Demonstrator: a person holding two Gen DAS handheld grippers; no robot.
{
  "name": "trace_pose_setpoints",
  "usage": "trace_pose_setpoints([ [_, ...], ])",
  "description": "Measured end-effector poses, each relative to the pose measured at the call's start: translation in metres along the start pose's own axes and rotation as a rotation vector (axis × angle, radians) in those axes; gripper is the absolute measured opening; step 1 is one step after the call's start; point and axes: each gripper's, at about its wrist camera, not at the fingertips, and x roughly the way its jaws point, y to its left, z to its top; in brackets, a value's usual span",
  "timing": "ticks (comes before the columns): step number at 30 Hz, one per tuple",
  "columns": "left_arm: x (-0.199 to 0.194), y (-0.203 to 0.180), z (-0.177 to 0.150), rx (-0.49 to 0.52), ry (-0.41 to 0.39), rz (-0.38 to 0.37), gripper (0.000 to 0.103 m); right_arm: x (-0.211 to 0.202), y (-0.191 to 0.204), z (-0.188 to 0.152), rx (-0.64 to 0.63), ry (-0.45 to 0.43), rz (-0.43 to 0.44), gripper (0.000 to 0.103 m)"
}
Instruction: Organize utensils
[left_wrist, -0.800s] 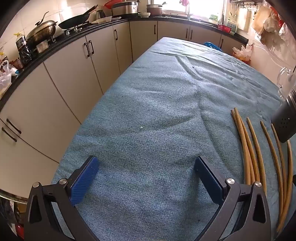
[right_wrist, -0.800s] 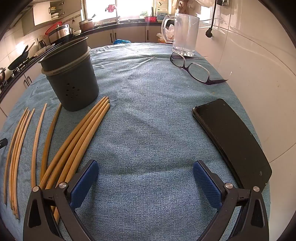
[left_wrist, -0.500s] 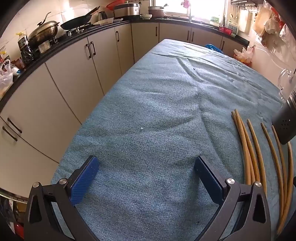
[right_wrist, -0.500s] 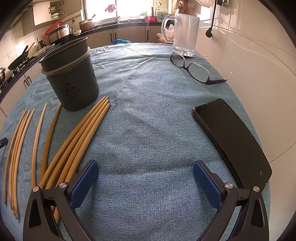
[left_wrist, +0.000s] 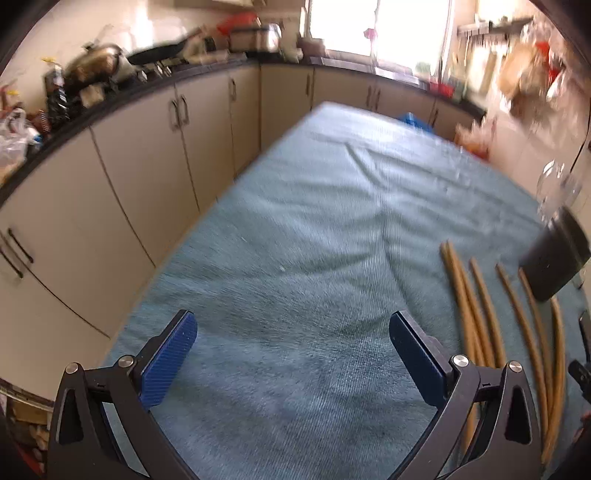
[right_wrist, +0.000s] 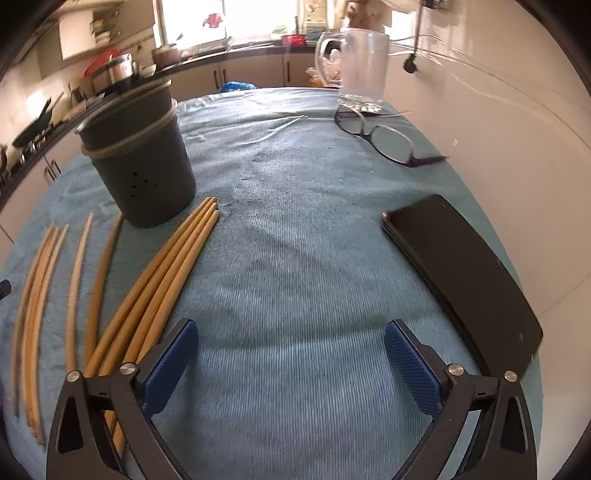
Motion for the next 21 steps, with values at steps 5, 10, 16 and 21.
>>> trace_pose_setpoints([
  [5, -0.056, -0.014, -0.017, 0.024, -0.095, -0.063, 0.103, -0.057, 0.005, -0.017, -0.011, -0.126, 0.004, 0.096],
  [10, -0.126, -0.034, -0.038, 0.054, -0.250, -0.115, 0.103, -0.118, 0.019, -0.041, -0.033, -0.244, 0.071, 0.096],
  [16, -0.171, -0.031, -0.068, -0.003, -0.348, -0.147, 0.103, -0.141, 0.034, -0.072, -0.035, -0.256, 0.126, 0.082],
  [21, -0.168, -0.037, -0.078, 0.034, -0.308, -0.132, 0.103, -0.134, 0.030, -0.077, 0.009, -0.218, 0.138, 0.073],
])
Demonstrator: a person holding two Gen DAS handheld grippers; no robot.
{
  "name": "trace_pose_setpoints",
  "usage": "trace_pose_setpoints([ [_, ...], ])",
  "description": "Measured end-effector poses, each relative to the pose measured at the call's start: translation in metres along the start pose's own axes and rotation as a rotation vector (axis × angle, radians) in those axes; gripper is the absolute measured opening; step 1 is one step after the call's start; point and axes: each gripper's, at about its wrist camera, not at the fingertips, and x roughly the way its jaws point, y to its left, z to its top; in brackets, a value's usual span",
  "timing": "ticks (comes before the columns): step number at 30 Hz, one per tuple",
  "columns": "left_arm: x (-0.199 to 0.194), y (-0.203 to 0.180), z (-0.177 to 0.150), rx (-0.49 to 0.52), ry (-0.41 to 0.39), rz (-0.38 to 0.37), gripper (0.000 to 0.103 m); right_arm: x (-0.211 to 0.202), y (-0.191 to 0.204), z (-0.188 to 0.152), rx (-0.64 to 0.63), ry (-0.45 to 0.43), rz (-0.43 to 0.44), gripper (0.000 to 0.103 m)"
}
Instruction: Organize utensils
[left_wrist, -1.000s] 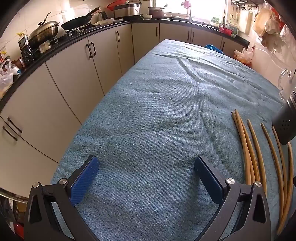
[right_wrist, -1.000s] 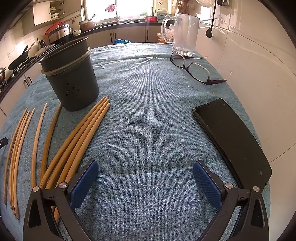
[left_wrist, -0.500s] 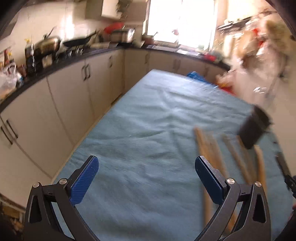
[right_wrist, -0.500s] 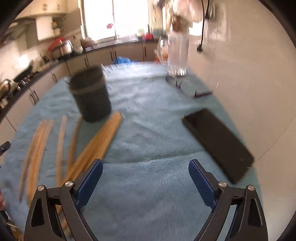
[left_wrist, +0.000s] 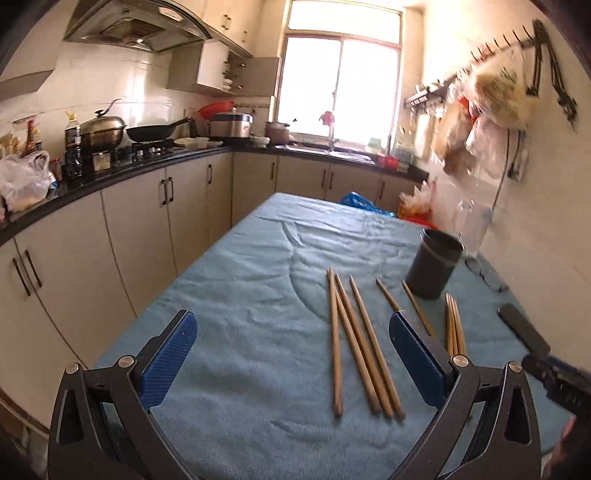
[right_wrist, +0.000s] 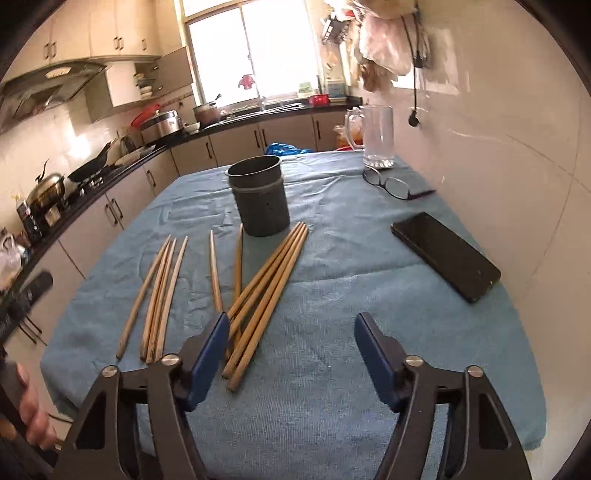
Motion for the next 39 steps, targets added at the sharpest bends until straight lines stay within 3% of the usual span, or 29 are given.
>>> trace_pose_setpoints([
  [19, 0.018, -0.009, -0.016, 0.030, 0.093, -0.047, 0.103, 0.008, 0.013, -0.008, -0.061, 0.047, -0.043, 0.070],
  [39, 0.021, -0.006, -0.018, 0.023, 0.112, -0.045, 0.103, 0.015, 0.020, -0.012, -0.089, 0.074, -0.057, 0.070],
])
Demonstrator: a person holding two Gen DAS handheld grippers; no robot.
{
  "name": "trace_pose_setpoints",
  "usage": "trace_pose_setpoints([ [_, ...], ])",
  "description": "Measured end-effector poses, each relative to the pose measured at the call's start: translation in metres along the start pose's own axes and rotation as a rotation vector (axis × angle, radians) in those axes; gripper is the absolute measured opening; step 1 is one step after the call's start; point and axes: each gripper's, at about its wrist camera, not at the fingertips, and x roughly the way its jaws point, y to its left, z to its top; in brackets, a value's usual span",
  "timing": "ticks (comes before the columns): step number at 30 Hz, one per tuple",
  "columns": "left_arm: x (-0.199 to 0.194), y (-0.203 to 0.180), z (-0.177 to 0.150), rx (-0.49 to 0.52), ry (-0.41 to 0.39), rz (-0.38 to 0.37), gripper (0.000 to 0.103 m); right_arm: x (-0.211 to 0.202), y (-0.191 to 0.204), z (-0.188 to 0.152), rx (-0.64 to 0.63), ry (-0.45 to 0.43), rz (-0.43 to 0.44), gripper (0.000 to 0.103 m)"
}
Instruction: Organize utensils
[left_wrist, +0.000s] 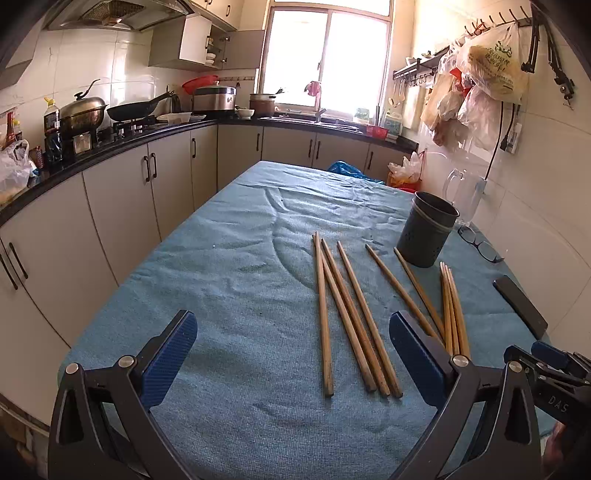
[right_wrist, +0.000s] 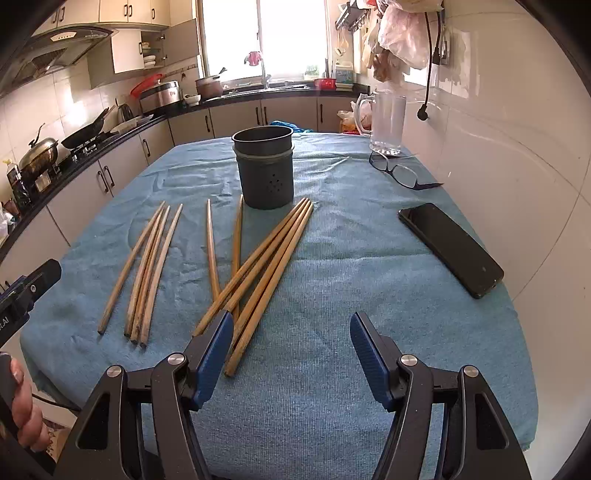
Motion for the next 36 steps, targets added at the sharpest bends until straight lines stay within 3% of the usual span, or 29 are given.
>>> trace_pose_setpoints([
  [30, 0.011, 0.002, -0.003, -0.010, 0.034, -0.004, 0.103, 0.008, 0.000, -0.002, 0.001, 0.025, -0.002, 0.070],
  [33, 0.017, 0.002, -0.002, -0.013, 0.055, -0.002, 0.103, 0.009, 0.001, -0.002, -0.001, 0.032, 0.000, 0.070],
  [36, 0.036, 0.007, 0.006, -0.016, 0.144, -0.021, 0.103, 0.015, -0.004, 0.002, 0.006, 0.052, 0.023, 0.070],
])
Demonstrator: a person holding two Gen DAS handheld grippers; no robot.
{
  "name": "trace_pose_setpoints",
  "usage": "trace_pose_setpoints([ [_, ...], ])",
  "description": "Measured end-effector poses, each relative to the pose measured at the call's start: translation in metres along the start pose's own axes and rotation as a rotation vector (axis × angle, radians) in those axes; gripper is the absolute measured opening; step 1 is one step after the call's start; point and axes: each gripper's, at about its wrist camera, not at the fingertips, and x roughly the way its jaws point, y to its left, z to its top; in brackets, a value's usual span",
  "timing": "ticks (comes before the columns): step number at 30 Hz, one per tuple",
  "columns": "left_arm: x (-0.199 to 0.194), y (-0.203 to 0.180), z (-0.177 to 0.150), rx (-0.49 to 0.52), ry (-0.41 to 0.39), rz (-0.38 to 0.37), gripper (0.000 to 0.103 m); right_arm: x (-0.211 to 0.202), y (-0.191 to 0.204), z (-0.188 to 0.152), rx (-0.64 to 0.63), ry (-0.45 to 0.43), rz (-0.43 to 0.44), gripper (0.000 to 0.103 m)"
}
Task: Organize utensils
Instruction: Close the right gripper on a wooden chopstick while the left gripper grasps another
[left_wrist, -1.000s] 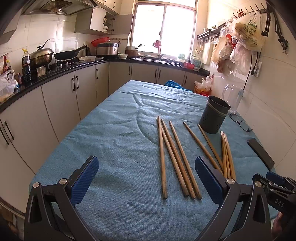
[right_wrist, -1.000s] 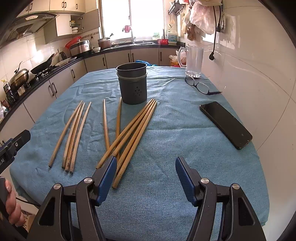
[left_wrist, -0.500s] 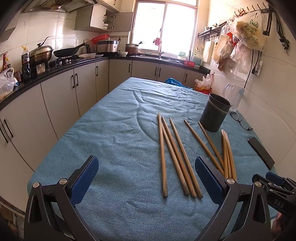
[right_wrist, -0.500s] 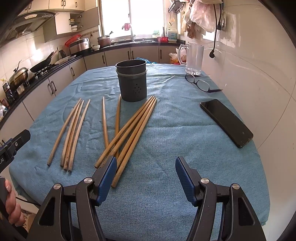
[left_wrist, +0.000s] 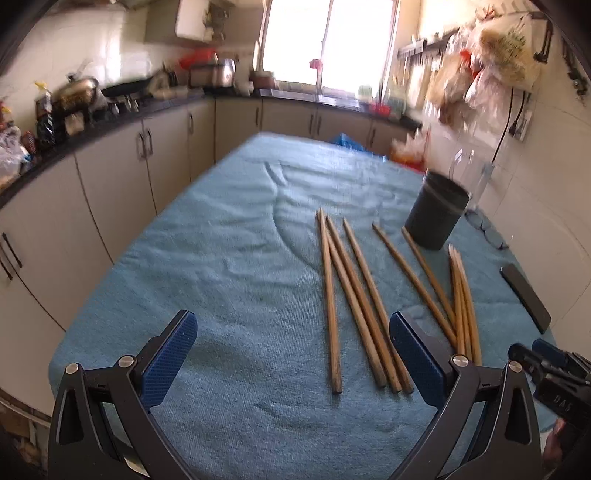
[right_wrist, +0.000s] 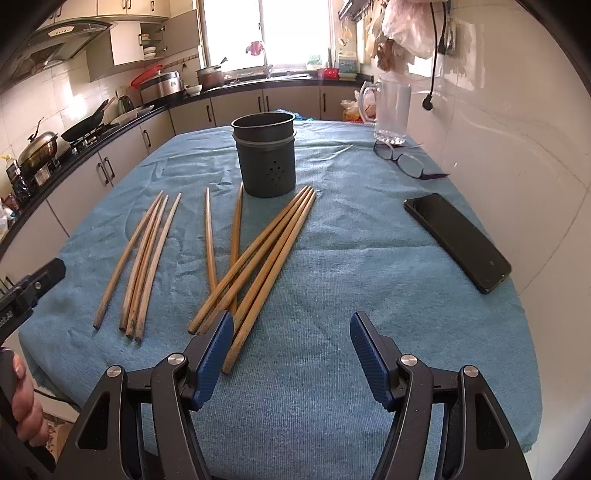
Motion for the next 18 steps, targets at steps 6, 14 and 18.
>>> trace_pose_setpoints([
  [6, 0.037, 0.013, 0.024, -0.044, 0.116, -0.052, 0.102, 0.019, -0.022, 0.026, 0.092, 0.071, 0.093, 0.057],
  [14, 0.081, 0.013, 0.054, -0.056, 0.222, -0.102, 0.076, 0.051, -0.041, 0.060, 0.170, 0.155, 0.170, 0.032],
  [18, 0.100, 0.003, 0.070, -0.040, 0.249, -0.117, 0.066, 0.065, -0.048, 0.072, 0.220, 0.193, 0.209, 0.025],
])
